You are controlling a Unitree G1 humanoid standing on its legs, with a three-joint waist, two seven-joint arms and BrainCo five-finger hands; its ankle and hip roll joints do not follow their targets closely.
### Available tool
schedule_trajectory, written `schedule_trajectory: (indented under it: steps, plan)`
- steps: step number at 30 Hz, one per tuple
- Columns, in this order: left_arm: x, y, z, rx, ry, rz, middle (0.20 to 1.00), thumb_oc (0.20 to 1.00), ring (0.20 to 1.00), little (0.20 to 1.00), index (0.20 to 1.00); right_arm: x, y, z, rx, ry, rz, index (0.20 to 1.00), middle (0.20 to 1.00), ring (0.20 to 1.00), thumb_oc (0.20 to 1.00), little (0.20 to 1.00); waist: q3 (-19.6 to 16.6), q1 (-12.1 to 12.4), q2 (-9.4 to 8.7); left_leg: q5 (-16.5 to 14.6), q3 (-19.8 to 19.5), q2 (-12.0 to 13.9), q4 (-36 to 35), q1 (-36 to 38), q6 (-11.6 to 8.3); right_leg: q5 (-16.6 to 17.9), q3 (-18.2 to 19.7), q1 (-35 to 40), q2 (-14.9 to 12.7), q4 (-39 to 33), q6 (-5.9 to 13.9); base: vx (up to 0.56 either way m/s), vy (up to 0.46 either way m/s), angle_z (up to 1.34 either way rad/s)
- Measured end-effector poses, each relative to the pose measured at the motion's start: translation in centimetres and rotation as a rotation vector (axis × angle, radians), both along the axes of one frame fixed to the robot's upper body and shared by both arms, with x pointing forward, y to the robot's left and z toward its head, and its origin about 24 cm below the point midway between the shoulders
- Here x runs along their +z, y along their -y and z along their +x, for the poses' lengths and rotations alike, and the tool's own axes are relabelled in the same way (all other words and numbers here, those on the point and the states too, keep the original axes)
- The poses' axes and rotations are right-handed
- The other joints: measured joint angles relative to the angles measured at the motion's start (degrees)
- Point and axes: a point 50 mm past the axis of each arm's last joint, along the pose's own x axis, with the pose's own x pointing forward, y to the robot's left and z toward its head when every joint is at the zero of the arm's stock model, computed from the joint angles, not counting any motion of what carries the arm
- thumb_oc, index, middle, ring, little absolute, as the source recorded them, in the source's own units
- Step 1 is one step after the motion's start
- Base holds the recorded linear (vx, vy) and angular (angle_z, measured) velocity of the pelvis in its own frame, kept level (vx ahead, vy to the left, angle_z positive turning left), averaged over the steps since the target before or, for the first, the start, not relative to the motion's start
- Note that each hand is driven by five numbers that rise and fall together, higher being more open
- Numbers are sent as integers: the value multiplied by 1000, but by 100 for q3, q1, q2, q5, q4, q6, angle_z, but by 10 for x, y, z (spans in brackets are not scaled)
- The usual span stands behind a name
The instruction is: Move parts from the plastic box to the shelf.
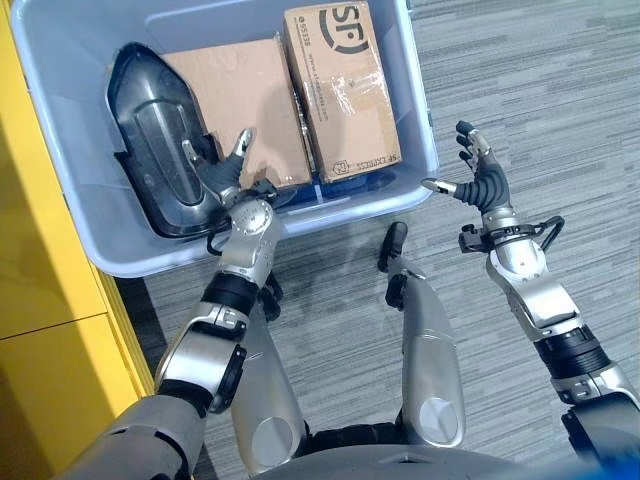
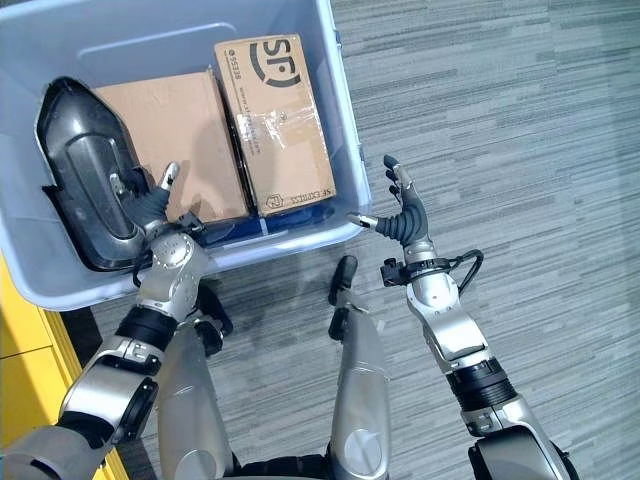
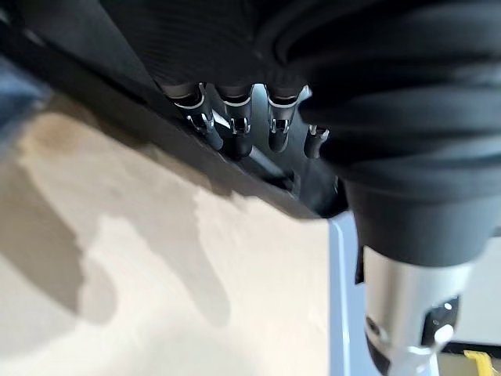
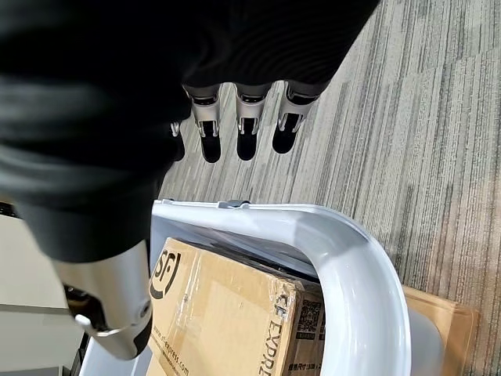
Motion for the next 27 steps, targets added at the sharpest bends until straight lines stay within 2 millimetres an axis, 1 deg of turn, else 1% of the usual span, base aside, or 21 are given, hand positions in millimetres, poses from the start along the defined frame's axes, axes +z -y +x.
schedule_trajectory:
  steps: [3,5,6,8,9,11,13,15,16,19,23,24,25,27]
  plan:
    - [6,-1,6,-1,-3,28,1000,1000,1000,1000,1000,3,-3,2,-2,12,21,1000,1000,1000,1000,1000,-11,-50,-35,-25,84,2,24,-12,19,89,44,6,19,-155,54,-49,-28,-9]
    - [18,6,11,-78,44,11,1000,1000,1000,1000,1000,3,-4,1,2,10,24,1000,1000,1000,1000,1000,-22,-65,-68,-38,108,10,33,-77,43,195,50,1,45,-314,77,-52,-75,-8]
    - [25,13,15,-195,75,25,1000,1000,1000,1000,1000,2,-6,1,-1,10,44,1000,1000,1000,1000,1000,-30,-67,-110,-39,110,26,39,-108,43,246,49,5,68,-399,89,-31,-51,-5]
    - [28,28,19,-336,99,37,1000,1000,1000,1000,1000,2,-6,0,-4,5,73,1000,1000,1000,1000,1000,-36,-95,-150,-40,125,54,44,-140,43,290,38,10,108,-474,86,-22,-9,-5]
    - [27,37,19,-404,103,39,1000,1000,1000,1000,1000,2,-7,0,-4,8,83,1000,1000,1000,1000,1000,-51,-136,-173,-40,135,54,43,-152,43,318,34,13,122,-523,65,-18,21,-5]
    - [22,52,18,-485,105,41,1000,1000,1000,1000,1000,5,-11,-1,-1,23,113,1000,1000,1000,1000,1000,-60,-222,-187,-52,168,54,37,-135,40,365,56,23,133,-567,41,-16,29,-5]
    - [17,62,14,-522,111,47,1000,1000,1000,1000,1000,3,-15,-4,17,21,121,1000,1000,1000,1000,1000,-60,-330,-188,-79,220,55,32,-81,37,385,86,31,133,-569,35,-12,32,-7]
    - [12,61,14,-531,100,63,1000,1000,1000,1000,1000,-2,-14,-5,21,3,115,1000,1000,1000,1000,1000,-61,-335,-190,-83,303,55,0,37,30,389,137,60,134,-569,29,-7,21,-10]
    - [9,61,13,-537,95,65,1000,1000,1000,1000,1000,-2,-14,-5,28,-1,114,1000,1000,1000,1000,1000,-62,-382,-190,-91,333,60,-12,84,26,389,155,81,134,-569,29,2,2,-8]
    - [8,62,12,-554,95,84,1000,1000,1000,1000,1000,-5,-13,-7,32,-6,115,1000,1000,1000,1000,1000,-66,-419,-197,-93,368,68,-40,129,27,389,183,91,141,-569,28,6,0,-5]
    - [-7,63,8,-560,40,195,1000,1000,1000,1000,1000,-14,-12,-10,32,-33,113,1000,1000,1000,1000,1000,-69,-429,-201,-105,397,67,-49,227,17,389,214,181,156,-621,27,12,14,-4]
    - [-9,63,7,-559,34,218,1000,1000,1000,1000,1000,-14,-11,-11,33,-34,114,1000,1000,1000,1000,1000,-70,-429,-203,-105,399,67,-49,227,18,397,216,191,163,-652,23,16,28,-3]
    - [-12,63,5,-552,20,286,1000,1000,1000,1000,1000,-16,-11,-12,41,-39,111,1000,1000,1000,1000,1000,-72,-428,-206,-107,409,67,-44,231,22,410,231,192,163,-658,26,0,0,0]
    - [-14,62,3,-532,7,337,1000,1000,1000,1000,1000,-18,-12,-13,52,-46,107,1000,1000,1000,1000,1000,-73,-423,-207,-109,423,66,-43,243,25,417,242,193,163,-658,25,0,0,0]
